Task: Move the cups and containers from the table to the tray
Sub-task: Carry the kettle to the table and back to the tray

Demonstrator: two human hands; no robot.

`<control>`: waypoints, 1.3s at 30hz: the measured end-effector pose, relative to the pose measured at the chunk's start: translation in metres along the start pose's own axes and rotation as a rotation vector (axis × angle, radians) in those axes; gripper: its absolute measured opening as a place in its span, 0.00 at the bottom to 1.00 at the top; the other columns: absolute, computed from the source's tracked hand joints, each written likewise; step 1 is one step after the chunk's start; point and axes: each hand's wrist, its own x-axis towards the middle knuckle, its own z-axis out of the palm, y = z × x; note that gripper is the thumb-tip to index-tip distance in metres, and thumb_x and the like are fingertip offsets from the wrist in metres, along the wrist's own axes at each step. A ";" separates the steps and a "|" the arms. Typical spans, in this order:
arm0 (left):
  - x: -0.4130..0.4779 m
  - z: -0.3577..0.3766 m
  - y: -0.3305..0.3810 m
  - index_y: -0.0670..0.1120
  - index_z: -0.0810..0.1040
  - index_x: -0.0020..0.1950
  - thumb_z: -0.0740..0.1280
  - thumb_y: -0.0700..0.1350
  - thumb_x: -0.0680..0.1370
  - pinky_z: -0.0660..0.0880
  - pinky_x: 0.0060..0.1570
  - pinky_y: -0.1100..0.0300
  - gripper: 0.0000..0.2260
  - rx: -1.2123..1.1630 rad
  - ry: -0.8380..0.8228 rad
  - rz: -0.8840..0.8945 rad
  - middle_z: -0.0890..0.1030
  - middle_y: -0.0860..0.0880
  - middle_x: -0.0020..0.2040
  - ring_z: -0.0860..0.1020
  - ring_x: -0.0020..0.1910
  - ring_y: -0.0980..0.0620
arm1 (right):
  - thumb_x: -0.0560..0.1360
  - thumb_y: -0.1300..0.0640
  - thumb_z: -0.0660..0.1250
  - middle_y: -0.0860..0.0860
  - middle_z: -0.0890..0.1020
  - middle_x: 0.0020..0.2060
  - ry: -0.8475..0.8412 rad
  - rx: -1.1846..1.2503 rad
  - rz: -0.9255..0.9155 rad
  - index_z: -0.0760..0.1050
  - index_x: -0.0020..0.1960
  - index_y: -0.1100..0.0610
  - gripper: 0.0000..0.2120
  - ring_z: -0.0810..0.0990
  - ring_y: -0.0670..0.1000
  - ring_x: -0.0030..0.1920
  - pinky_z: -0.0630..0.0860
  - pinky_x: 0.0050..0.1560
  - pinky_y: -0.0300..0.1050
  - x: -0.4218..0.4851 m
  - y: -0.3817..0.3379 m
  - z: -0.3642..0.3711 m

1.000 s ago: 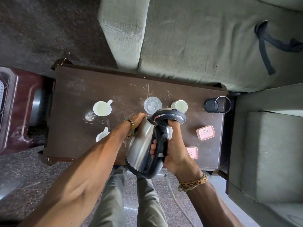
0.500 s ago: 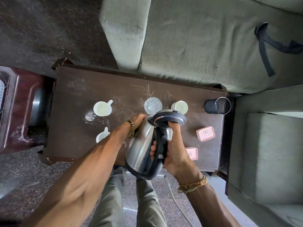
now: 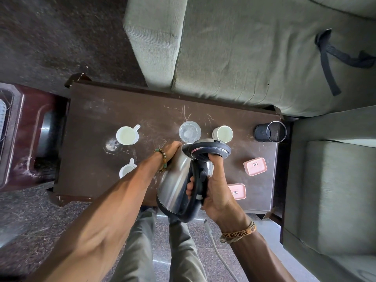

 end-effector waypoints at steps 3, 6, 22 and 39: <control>-0.001 0.000 0.002 0.48 0.67 0.32 0.60 0.47 0.76 0.63 0.37 0.56 0.12 -0.013 -0.002 0.063 0.72 0.48 0.33 0.68 0.36 0.49 | 0.66 0.26 0.63 0.54 0.76 0.31 0.005 -0.012 -0.019 0.79 0.41 0.57 0.32 0.75 0.51 0.32 0.74 0.40 0.47 -0.003 0.002 0.001; -0.001 -0.001 0.003 0.48 0.69 0.30 0.61 0.47 0.75 0.65 0.35 0.57 0.14 -0.015 0.012 0.104 0.74 0.50 0.30 0.69 0.32 0.50 | 0.68 0.26 0.61 0.53 0.75 0.32 -0.008 -0.026 -0.057 0.81 0.38 0.53 0.30 0.74 0.51 0.33 0.74 0.37 0.44 -0.006 0.004 0.002; -0.054 0.008 0.013 0.33 0.81 0.44 0.59 0.34 0.78 0.71 0.37 0.67 0.12 -0.053 0.055 0.486 0.79 0.45 0.39 0.74 0.38 0.55 | 0.69 0.25 0.59 0.51 0.81 0.37 -0.202 -0.104 -0.251 0.79 0.54 0.59 0.37 0.79 0.46 0.37 0.75 0.35 0.37 -0.039 0.018 -0.006; -0.165 0.004 0.024 0.35 0.82 0.57 0.58 0.44 0.70 0.73 0.61 0.59 0.22 0.027 0.185 0.851 0.82 0.41 0.58 0.79 0.60 0.47 | 0.55 0.17 0.66 0.63 0.84 0.38 -0.014 -0.192 -0.058 0.85 0.47 0.60 0.47 0.82 0.57 0.37 0.75 0.47 0.53 -0.088 0.032 -0.014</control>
